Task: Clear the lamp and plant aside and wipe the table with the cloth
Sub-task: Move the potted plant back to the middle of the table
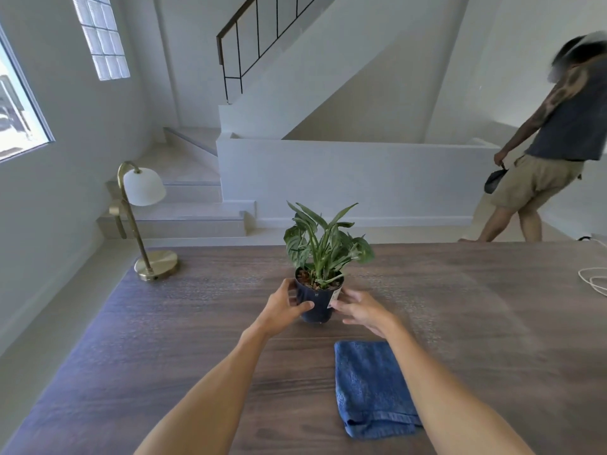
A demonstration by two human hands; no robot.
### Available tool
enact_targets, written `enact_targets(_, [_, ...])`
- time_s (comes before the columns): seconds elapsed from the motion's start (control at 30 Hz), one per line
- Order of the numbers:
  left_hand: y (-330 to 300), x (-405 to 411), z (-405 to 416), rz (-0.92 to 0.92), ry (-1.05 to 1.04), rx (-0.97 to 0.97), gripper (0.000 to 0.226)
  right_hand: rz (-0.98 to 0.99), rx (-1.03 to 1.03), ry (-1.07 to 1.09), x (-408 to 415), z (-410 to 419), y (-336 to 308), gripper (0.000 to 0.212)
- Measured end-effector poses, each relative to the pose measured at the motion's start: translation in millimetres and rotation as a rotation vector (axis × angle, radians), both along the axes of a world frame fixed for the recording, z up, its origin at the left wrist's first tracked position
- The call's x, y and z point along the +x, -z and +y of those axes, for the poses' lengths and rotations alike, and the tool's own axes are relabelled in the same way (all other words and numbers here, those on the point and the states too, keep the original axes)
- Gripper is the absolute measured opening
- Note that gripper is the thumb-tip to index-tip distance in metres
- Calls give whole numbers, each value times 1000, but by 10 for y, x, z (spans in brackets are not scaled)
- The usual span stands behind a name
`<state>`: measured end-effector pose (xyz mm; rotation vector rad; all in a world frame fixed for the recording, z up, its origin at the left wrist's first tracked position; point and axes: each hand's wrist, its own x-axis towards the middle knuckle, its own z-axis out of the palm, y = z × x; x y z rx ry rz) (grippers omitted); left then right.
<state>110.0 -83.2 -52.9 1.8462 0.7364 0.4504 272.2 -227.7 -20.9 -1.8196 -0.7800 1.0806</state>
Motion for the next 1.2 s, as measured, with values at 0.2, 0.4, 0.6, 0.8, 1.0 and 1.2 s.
enact_targets(0.2, [134,127,-95,21,-30,-6,61,6,12,0,142,-3,154,78])
enact_targets(0.4, [212,239,-108,-15,-105,-85,66,-8,33,27,301,79,321,83])
enact_targets(0.6, [312,316,-94,-9,-131,-106,64,-69,57,72,351,133,467,84])
enact_targets(0.8, [293,385,-55,36,-156,-72,68,-147,46,142,383,213,527,82])
enact_targets(1.0, [192,310,-116,83,-159,-22,64,-107,80,209,323,189,471,64])
enact_targets(1.2, [144,108,-193,174,-82,46,59,-42,116,222,189,126,491,64])
